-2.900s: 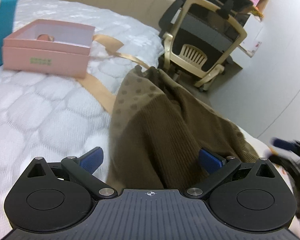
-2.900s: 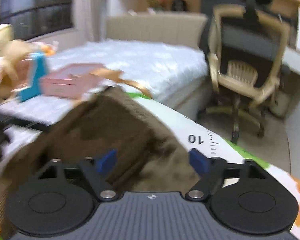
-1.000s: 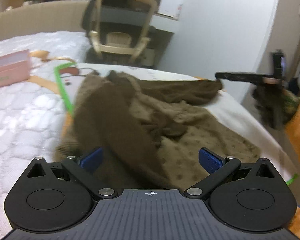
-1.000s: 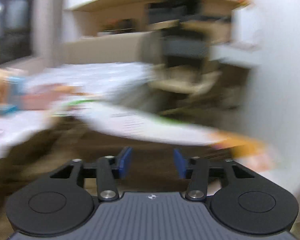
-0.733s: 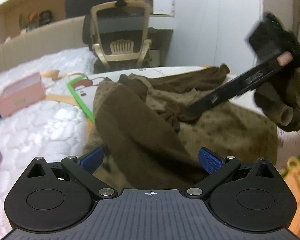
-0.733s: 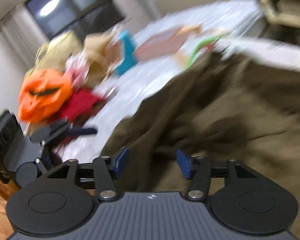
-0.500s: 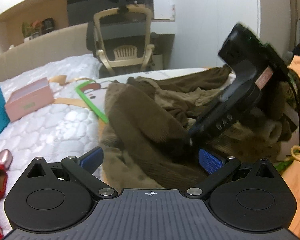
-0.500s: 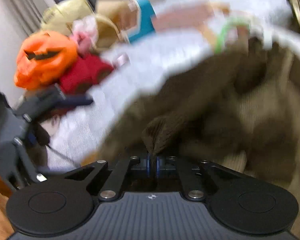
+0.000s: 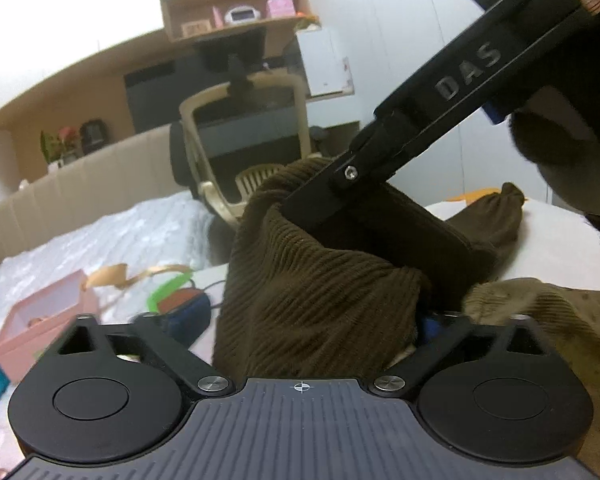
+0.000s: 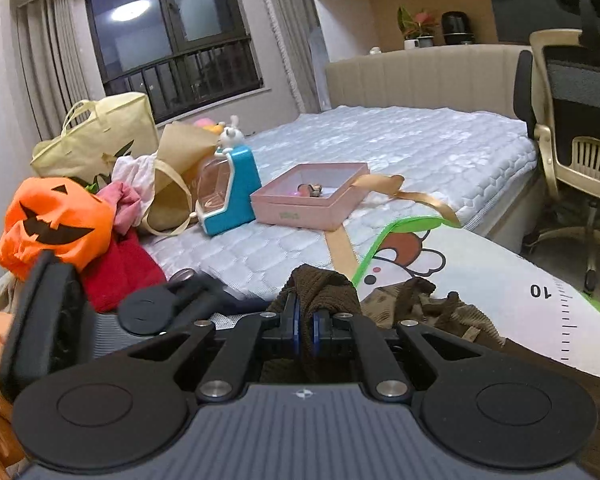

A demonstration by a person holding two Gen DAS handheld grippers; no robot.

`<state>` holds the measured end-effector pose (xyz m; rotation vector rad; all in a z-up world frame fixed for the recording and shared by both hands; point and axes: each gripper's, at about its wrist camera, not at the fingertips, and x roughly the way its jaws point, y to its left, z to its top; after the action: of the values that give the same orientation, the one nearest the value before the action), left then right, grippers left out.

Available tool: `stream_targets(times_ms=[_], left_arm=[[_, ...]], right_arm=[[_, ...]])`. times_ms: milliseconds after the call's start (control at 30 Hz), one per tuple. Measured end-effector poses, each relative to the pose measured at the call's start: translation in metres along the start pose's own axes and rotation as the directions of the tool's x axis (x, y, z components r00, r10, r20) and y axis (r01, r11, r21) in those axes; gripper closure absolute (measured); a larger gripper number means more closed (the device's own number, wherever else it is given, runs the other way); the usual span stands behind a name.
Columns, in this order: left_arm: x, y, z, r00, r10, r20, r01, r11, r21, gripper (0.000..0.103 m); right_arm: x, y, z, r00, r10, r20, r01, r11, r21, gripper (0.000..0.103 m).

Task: Fold clothes

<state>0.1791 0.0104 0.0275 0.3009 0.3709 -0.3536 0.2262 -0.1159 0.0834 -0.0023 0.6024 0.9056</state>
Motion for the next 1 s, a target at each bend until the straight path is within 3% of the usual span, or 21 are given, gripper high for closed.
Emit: stream_targets(times_ms=[33,100,167,200,233,267,333,400,500,567,667,700,767,800,833,900,967,1000], left_arm=[[0.007,0.001,0.000,1.000,-0.013,-0.017,0.013,1.000,-0.008,0.059],[0.017,0.011,0.000,0.999,-0.032,-0.030,0.030,0.998,-0.057,0.064],[0.019,0.030,0.000,1.000,-0.003,-0.008,0.002,0.994,-0.111,0.074],[0.017,0.045,0.002,0.999,0.040,0.009,-0.038,0.989,-0.141,0.077],[0.013,0.060,0.002,0.996,0.089,0.023,-0.083,0.982,-0.169,0.080],[0.009,0.077,0.001,0.989,0.146,0.033,-0.137,0.970,-0.200,0.082],[0.001,0.122,-0.005,0.962,0.273,0.007,-0.261,0.924,-0.280,0.085],[-0.006,0.166,-0.027,0.939,0.337,-0.068,-0.336,0.860,-0.384,0.085],[-0.013,0.221,-0.074,0.915,0.341,-0.213,-0.402,0.746,-0.531,0.084],[-0.014,0.238,-0.108,0.905,0.298,-0.305,-0.425,0.685,-0.592,0.084],[-0.022,0.252,-0.141,0.903,0.192,-0.384,-0.415,0.624,-0.662,0.077],[-0.027,0.251,-0.146,0.907,0.150,-0.394,-0.397,0.617,-0.679,0.070],[-0.037,0.244,-0.144,0.917,0.070,-0.393,-0.345,0.634,-0.692,0.043],[-0.044,0.240,-0.140,0.927,0.018,-0.373,-0.295,0.648,-0.702,0.023],[-0.050,0.236,-0.136,0.936,-0.024,-0.351,-0.248,0.663,-0.706,0.013],[-0.058,0.222,-0.122,0.947,-0.048,-0.317,-0.193,0.704,-0.683,0.010],[-0.066,0.208,-0.107,0.956,-0.074,-0.284,-0.138,0.741,-0.657,0.010],[-0.068,0.203,-0.100,0.961,-0.087,-0.261,-0.109,0.751,-0.651,0.009]], right_arm=[[0.003,-0.003,-0.001,1.000,0.002,0.002,-0.002,1.000,0.005,0.097],[0.005,-0.008,0.000,1.000,-0.002,0.020,0.002,1.000,0.008,0.096],[0.006,-0.012,0.002,0.999,-0.007,0.039,0.007,1.000,0.010,0.092],[0.007,-0.014,0.002,0.999,-0.009,0.048,0.009,1.000,0.011,0.087],[0.005,-0.018,0.004,0.997,-0.021,0.069,0.020,1.000,0.020,0.071],[0.000,-0.022,0.005,0.992,-0.065,0.104,0.064,0.998,0.013,0.064],[-0.007,-0.029,0.006,0.975,-0.154,0.161,0.160,0.987,-0.023,0.054],[0.003,-0.036,0.000,0.958,-0.245,0.148,0.261,0.960,-0.104,0.047],[0.038,-0.057,-0.028,0.891,-0.453,0.034,0.449,0.867,-0.214,0.047],[0.053,-0.083,-0.049,0.863,-0.500,-0.073,0.482,0.858,-0.178,0.048],[0.061,-0.116,-0.071,0.781,-0.600,-0.172,0.575,0.799,-0.174,0.048],[0.059,-0.125,-0.074,0.753,-0.631,-0.188,0.606,0.775,-0.178,0.048],[0.050,-0.134,-0.068,0.737,-0.650,-0.184,0.633,0.760,-0.149,0.048],[0.046,-0.138,-0.065,0.731,-0.658,-0.182,0.645,0.753,-0.133,0.048],[0.042,-0.137,-0.057,0.772,-0.612,-0.174,0.607,0.790,-0.084,0.048],[0.040,-0.133,-0.041,0.866,-0.475,-0.154,0.486,0.873,0.037,0.048],[0.051,-0.129,-0.025,0.951,-0.283,-0.123,0.302,0.935,0.184,0.046],[0.061,-0.128,-0.020,0.970,-0.217,-0.109,0.238,0.943,0.231,0.045]])
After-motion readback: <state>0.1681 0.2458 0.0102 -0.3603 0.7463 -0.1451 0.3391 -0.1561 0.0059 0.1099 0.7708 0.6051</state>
